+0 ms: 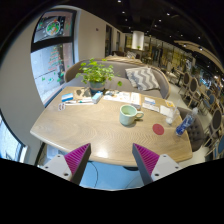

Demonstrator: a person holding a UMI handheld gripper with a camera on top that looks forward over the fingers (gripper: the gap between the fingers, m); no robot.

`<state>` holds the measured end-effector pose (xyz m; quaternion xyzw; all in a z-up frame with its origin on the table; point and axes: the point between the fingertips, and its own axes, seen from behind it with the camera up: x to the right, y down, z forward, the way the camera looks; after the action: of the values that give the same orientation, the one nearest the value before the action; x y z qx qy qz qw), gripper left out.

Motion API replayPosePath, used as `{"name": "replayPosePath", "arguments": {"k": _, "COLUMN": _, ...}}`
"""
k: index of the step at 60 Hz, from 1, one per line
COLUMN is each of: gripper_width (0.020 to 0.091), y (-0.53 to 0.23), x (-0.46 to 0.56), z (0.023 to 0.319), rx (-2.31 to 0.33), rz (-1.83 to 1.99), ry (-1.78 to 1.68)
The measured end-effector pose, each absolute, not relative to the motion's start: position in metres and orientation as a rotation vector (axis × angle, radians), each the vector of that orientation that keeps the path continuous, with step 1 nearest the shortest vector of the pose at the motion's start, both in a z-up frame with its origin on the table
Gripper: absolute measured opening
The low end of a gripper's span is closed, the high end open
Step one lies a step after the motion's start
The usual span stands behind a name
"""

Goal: Pour water

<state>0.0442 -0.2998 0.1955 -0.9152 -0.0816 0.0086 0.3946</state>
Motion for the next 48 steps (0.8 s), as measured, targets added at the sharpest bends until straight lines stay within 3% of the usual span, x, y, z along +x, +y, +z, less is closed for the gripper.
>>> {"name": "replayPosePath", "arguments": {"k": 30, "gripper_width": 0.0854, "y": -0.204, "x": 0.406, "z": 0.131, "rx": -2.194, "rz": -0.084, "ry": 0.012}}
{"name": "replayPosePath", "arguments": {"k": 48, "gripper_width": 0.0856, "y": -0.089, "x": 0.499, "z": 0.091, "rx": -2.113, "rz": -0.053, "ry": 0.102}}
